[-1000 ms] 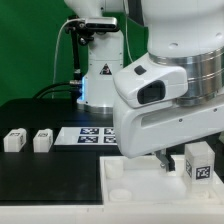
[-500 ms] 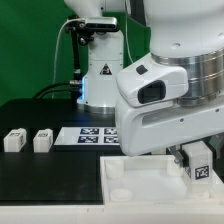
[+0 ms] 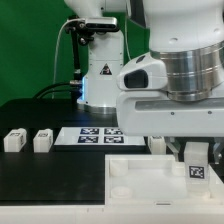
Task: Assemble one leg
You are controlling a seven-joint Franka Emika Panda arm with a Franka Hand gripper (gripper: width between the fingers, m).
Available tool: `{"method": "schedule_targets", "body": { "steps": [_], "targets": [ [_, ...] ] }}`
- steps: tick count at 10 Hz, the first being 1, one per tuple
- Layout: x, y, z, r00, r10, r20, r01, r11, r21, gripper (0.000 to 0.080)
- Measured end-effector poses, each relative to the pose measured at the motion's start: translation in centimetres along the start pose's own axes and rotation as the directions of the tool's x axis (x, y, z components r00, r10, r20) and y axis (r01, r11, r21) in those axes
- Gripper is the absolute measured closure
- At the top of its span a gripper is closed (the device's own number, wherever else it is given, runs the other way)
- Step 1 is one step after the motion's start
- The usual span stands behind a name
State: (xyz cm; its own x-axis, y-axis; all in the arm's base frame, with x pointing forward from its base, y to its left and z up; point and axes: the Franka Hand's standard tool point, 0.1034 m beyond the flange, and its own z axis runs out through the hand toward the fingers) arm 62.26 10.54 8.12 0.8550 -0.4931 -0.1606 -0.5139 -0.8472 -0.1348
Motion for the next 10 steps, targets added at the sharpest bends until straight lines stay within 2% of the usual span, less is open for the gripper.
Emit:
{"method": "schedule_targets", "body": {
  "steps": [3, 5, 7, 8, 9, 10],
  "targets": [
    [-0.1, 0.0, 0.0, 0.929, 0.369, -0.041, -0.367, 0.929, 0.041, 0.0507],
    [-0.2, -0.4, 0.1, 0.788, 0.615, -0.030, -0.610, 0.787, 0.094, 0.0506],
    [-0.7, -0.9, 0.3, 0.629, 0.777, 0.007, -0.771, 0.623, 0.131, 0.0506],
    [-0.9, -1.4, 0.4, 0.541, 0.840, 0.030, -0.835, 0.533, 0.134, 0.0506],
    [-1.0, -1.5, 0.4, 0.498, 0.866, 0.042, -0.862, 0.490, 0.133, 0.0506],
    [-1.0, -1.5, 0.4, 0.532, 0.846, 0.038, -0.842, 0.523, 0.135, 0.0506]
  ]
}}
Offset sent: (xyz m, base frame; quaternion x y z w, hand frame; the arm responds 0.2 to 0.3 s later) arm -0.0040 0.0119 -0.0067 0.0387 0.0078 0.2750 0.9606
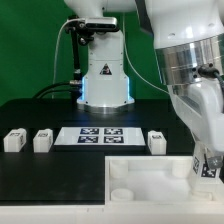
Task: Assemble one leg
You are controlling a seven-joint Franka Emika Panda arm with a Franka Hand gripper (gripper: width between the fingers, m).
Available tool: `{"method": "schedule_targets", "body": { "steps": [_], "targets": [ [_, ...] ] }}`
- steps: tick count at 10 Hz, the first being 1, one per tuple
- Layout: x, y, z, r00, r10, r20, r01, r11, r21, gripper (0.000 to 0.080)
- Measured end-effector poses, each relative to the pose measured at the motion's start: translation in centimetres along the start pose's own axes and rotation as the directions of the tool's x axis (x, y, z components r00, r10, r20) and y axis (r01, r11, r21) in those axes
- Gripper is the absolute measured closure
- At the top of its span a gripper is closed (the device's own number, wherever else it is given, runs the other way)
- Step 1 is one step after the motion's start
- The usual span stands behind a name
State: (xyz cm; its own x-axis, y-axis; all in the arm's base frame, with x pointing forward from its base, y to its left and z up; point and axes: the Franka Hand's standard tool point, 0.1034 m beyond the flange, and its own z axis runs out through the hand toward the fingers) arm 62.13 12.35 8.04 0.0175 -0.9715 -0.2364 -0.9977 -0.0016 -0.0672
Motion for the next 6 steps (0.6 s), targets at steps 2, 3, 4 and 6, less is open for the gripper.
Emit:
{"method": "schedule_targets", "body": {
  "steps": [2, 3, 4, 6],
  "targets": [
    [-0.06, 0.02, 0.04, 1.000, -0.017, 0.002, 0.017, 1.000, 0.000, 0.0506],
    [-0.03, 0.12, 0.07, 0.996, -0.086, 0.003, 0.086, 0.996, -0.007, 0.0344],
    [0.03, 0.52, -0.03, 0.982, -0.185, 0.023, 0.186, 0.980, -0.065, 0.0221],
    [-0.03, 0.17, -0.27, 0.872, -0.488, 0.042, 0.490, 0.868, -0.086, 0.0165]
  ]
}}
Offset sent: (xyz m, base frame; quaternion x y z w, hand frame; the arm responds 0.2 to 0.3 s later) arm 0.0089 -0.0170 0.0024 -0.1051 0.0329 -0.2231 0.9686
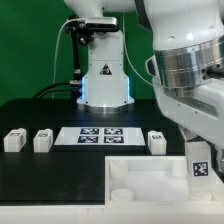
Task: Assemble one leg
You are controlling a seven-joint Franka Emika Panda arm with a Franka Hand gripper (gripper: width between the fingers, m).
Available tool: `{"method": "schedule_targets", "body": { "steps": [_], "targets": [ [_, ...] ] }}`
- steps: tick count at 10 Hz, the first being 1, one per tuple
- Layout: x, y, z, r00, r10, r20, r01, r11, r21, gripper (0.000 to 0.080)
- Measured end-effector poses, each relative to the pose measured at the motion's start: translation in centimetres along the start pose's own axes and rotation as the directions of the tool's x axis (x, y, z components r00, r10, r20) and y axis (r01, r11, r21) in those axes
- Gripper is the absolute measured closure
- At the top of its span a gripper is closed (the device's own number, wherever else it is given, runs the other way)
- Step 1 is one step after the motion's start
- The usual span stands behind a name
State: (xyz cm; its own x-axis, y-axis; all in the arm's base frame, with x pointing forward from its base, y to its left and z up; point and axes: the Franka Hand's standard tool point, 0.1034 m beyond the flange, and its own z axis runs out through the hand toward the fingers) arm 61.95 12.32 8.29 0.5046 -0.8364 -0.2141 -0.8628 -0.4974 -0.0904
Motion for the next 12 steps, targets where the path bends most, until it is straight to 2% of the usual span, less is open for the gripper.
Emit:
{"method": "schedule_targets", "body": {
  "steps": [2, 4, 6, 7, 8, 9, 10, 11, 12],
  "targets": [
    [0.02, 0.03, 0.06, 0.984, -0.176, 0.001, 0.176, 0.984, 0.003, 0.0153],
    [0.17, 0.09, 0.03, 0.924, -0.384, 0.000, 0.384, 0.924, 0.003, 0.0151],
    [0.84, -0.09, -0.22, 0.779, -0.626, -0.027, 0.625, 0.779, -0.040, 0.0151],
    [0.81, -0.34, -0.14, 0.751, -0.659, -0.043, 0.659, 0.752, -0.033, 0.0151],
    [0.74, -0.35, -0.12, 0.791, -0.611, -0.042, 0.610, 0.792, -0.027, 0.0262],
    [0.77, -0.34, -0.12, 0.788, -0.614, -0.043, 0.614, 0.789, -0.027, 0.0262],
    [0.67, -0.40, -0.10, 0.821, -0.569, -0.042, 0.569, 0.822, -0.019, 0.0400],
    [0.76, -0.37, -0.12, 0.888, -0.457, -0.044, 0.457, 0.889, -0.012, 0.0485],
    [0.80, -0.33, -0.09, 0.923, -0.382, -0.045, 0.382, 0.924, -0.009, 0.0485]
  ]
}}
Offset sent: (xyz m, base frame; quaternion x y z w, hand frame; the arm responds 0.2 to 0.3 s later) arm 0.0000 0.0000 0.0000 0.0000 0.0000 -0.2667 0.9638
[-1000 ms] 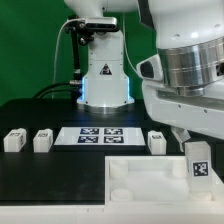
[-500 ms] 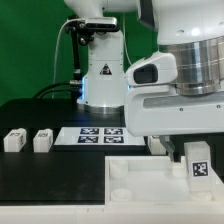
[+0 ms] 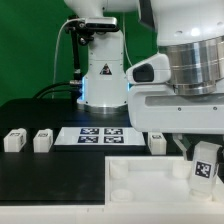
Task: Assemble one leg
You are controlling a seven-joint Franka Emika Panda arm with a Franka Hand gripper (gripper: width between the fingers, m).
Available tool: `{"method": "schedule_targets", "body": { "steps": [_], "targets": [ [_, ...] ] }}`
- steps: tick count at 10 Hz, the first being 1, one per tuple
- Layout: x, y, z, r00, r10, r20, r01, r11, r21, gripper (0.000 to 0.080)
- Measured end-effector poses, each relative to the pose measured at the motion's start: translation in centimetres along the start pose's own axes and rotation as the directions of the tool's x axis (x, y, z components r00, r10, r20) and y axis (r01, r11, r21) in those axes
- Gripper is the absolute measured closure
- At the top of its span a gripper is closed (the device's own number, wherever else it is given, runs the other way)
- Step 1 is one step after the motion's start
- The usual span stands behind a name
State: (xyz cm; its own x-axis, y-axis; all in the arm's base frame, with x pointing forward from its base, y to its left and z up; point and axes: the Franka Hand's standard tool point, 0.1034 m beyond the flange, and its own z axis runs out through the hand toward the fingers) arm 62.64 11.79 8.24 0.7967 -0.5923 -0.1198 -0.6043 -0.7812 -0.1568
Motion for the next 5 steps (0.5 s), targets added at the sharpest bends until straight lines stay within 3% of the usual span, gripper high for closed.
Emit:
{"method": "schedule_targets", "body": {
  "steps": [3, 5],
  "targets": [
    [0.31, 0.26, 0.12, 0.959, 0.283, 0.024, -0.283, 0.959, 0.023, 0.0487],
    [0.53, 0.44, 0.21, 0.857, 0.513, 0.055, -0.515, 0.855, 0.052, 0.0492]
  ]
}}
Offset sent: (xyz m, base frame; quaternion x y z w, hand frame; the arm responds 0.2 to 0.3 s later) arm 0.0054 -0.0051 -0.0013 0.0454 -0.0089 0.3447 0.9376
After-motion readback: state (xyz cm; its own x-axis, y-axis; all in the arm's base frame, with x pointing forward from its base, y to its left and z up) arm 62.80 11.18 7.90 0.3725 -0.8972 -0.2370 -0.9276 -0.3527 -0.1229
